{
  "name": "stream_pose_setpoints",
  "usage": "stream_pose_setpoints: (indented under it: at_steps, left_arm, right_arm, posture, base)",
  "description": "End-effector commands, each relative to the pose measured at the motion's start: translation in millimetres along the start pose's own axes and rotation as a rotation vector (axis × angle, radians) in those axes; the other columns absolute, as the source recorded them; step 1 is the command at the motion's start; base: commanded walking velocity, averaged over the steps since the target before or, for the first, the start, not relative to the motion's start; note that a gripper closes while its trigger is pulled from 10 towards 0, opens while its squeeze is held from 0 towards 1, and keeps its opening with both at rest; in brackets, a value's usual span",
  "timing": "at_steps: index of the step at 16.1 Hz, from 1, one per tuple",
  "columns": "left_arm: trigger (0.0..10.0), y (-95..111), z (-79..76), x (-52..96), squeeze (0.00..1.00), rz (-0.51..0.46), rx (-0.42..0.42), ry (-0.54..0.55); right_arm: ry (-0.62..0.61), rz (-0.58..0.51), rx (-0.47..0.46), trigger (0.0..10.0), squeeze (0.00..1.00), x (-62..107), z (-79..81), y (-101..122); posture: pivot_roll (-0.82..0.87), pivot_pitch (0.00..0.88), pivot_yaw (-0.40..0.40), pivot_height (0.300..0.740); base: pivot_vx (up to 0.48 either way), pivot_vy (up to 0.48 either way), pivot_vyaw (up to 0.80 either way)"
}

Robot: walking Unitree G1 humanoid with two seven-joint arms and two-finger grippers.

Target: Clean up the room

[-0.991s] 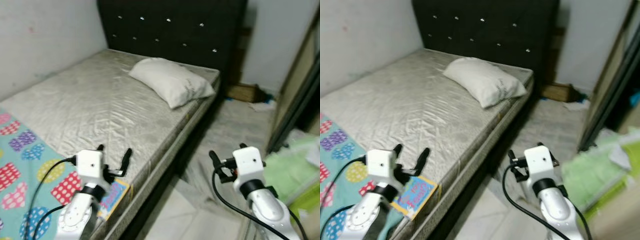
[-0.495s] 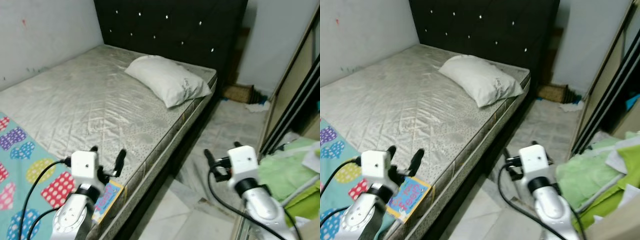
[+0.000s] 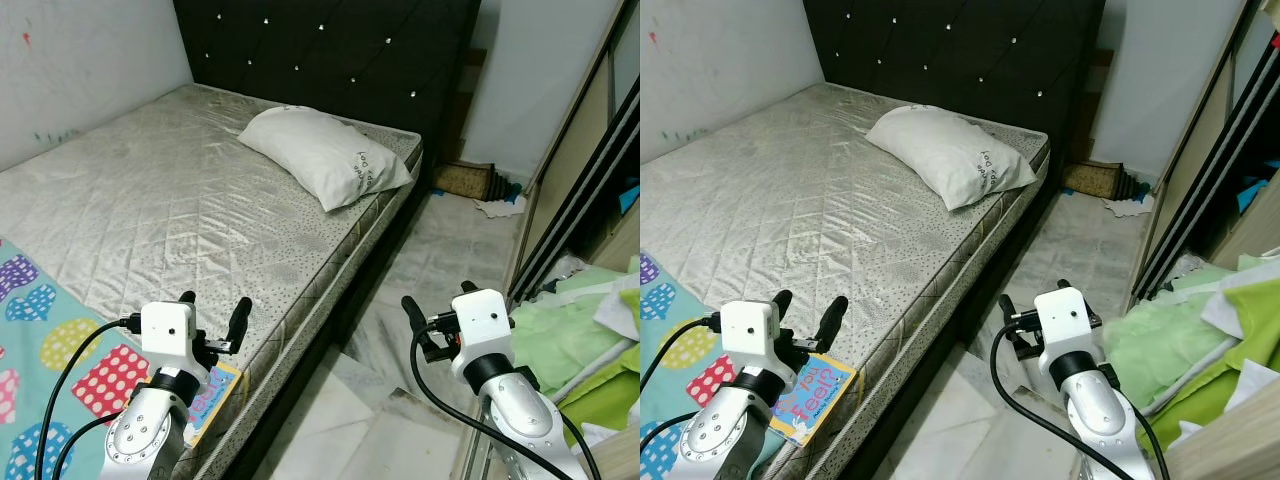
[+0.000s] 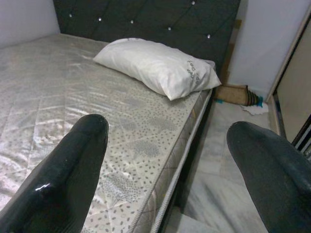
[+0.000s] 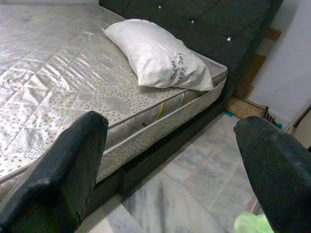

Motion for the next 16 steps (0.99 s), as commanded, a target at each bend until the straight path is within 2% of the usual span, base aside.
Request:
stream_pose_setpoints:
  at_steps: [1, 2, 3, 7, 9, 13, 16]
  left_arm:
    - [10.0, 4, 5.6, -2.5, 0.0, -0.015, -0.01, 0.026]
    - [10.0, 4, 7.9, -3.5, 0.0, -0.012, -0.01, 0.042]
    - [10.0, 4, 8.9, -3.8, 0.0, -0.008, -0.005, 0.049]
    - [10.0, 5, 9.5, -10.1, 0.0, -0.01, -0.005, 0.045]
    - [10.0, 6, 8.5, -15.2, 0.0, -0.024, 0.0, 0.044]
    - [10.0, 5, 2.1, -19.0, 0.0, -0.029, 0.011, 0.031]
    - [10.0, -4, 3.2, -20.7, 0.0, -0.004, -0.004, 0.007]
  right_arm:
    - [-0.055, -0.017, -0.062, 10.0, 0.0, -3.2, -6.7, 6]
    - [-0.09, -0.007, -0.111, 10.0, 0.0, -4.9, -10.2, 6]
    - [-0.117, -0.002, -0.122, 10.0, 0.0, -5.9, -12.9, 6]
    - [-0.106, -0.011, -0.101, 10.0, 0.0, -7.9, -8.9, 5]
    - [-0.135, -0.028, -0.1, 10.0, 0.0, -11.4, -14.0, 9]
    - [-0.177, -0.033, -0.113, 10.0, 0.0, -5.9, -19.8, 10]
    - [-0.181, 0.013, -0.1, 10.0, 0.0, -2.6, -15.8, -6]
  posture:
    - [-0.12, 0.0, 0.031, 0.74]
    - [-0.12, 0.0, 0.031, 0.74]
    - [-0.12, 0.0, 0.034, 0.74]
    - [-0.13, 0.0, 0.037, 0.74]
    - [-0.15, 0.0, 0.039, 0.74]
    - [-0.17, 0.0, 0.055, 0.74]
    - [-0.17, 0.0, 0.057, 0.74]
  base:
    - [0.0, 0.0, 0.0]
    - [0.0, 0.0, 0.0]
    - [0.0, 0.0, 0.0]
    - [0.0, 0.0, 0.0]
    - [0.0, 0.0, 0.0]
    - [0.0, 0.0, 0.0]
    - [0.0, 0.0, 0.0]
Point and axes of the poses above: a point about 5 cm out from each wrist's last joint towards the gripper, its own x axis pointing back from the gripper into the wrist, its own y axis along the axis of the wrist's last joint, z = x × y, the point moved 1 cm from there along -x, pointing out of the wrist towards the gripper, and after that the axes turned 1 degree about x, right-handed, at the moved point
